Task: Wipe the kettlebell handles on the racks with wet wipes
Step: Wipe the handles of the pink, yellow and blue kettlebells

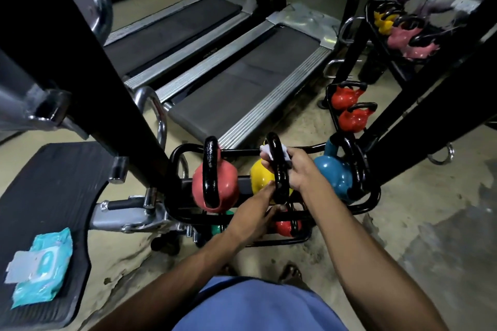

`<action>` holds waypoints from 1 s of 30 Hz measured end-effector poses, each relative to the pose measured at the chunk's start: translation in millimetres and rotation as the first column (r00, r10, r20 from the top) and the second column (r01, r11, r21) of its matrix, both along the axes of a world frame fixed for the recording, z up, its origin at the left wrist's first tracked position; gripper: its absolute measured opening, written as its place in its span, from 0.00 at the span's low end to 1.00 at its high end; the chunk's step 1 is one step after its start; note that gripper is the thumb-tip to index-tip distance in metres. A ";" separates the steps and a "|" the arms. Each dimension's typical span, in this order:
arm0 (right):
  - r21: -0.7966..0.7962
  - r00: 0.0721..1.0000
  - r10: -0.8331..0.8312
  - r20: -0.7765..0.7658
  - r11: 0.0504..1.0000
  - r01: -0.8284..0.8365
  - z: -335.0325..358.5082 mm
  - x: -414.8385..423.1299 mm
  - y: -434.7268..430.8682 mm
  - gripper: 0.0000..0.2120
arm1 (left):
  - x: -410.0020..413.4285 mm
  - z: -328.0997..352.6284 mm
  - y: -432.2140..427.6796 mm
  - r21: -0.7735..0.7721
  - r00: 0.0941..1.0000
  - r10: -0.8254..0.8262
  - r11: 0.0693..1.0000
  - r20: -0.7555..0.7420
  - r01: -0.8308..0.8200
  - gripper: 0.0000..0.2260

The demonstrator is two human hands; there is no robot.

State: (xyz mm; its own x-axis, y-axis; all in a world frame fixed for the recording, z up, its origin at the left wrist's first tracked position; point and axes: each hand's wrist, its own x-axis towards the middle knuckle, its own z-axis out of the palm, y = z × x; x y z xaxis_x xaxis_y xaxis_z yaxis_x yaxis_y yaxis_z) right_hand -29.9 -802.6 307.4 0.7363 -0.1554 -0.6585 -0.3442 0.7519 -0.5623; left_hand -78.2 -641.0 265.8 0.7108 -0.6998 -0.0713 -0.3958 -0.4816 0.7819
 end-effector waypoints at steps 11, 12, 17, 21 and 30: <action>-0.909 0.973 0.215 -0.088 -0.416 0.010 -7.2 -22.1 27.1 0.17 | -4.7 -2.8 -0.7 -0.005 0.996 0.038 0.999 -0.082 -0.039 0.22; -0.775 0.952 0.236 -0.197 -0.632 -0.003 -11.5 -20.2 28.4 0.17 | -5.7 -4.8 -1.6 -0.002 0.995 0.050 0.999 -0.081 -0.051 0.20; -0.491 0.846 0.211 -0.489 -0.869 -0.067 -23.0 -12.8 31.6 0.14 | -5.2 -8.3 -0.8 -0.010 0.993 0.055 0.998 -0.105 -0.056 0.18; -0.756 0.849 0.447 -0.281 -0.648 0.091 -16.8 -60.8 20.0 0.21 | -5.0 -7.5 1.2 -0.077 0.998 0.031 0.996 -0.062 -0.035 0.19; -0.530 0.996 -0.073 0.041 0.844 0.084 -14.6 -42.0 12.9 0.10 | -3.0 -6.5 4.3 -0.058 0.999 0.015 0.998 -0.047 -0.018 0.27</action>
State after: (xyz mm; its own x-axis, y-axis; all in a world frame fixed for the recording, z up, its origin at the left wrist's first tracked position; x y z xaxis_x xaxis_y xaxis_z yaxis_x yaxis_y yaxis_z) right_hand -71.9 -789.6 292.8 0.7177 -0.5354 -0.4452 -0.2825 0.3605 -0.8890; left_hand -81.2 -636.7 259.3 0.7189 -0.6922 -0.0637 -0.3511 -0.4406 0.8262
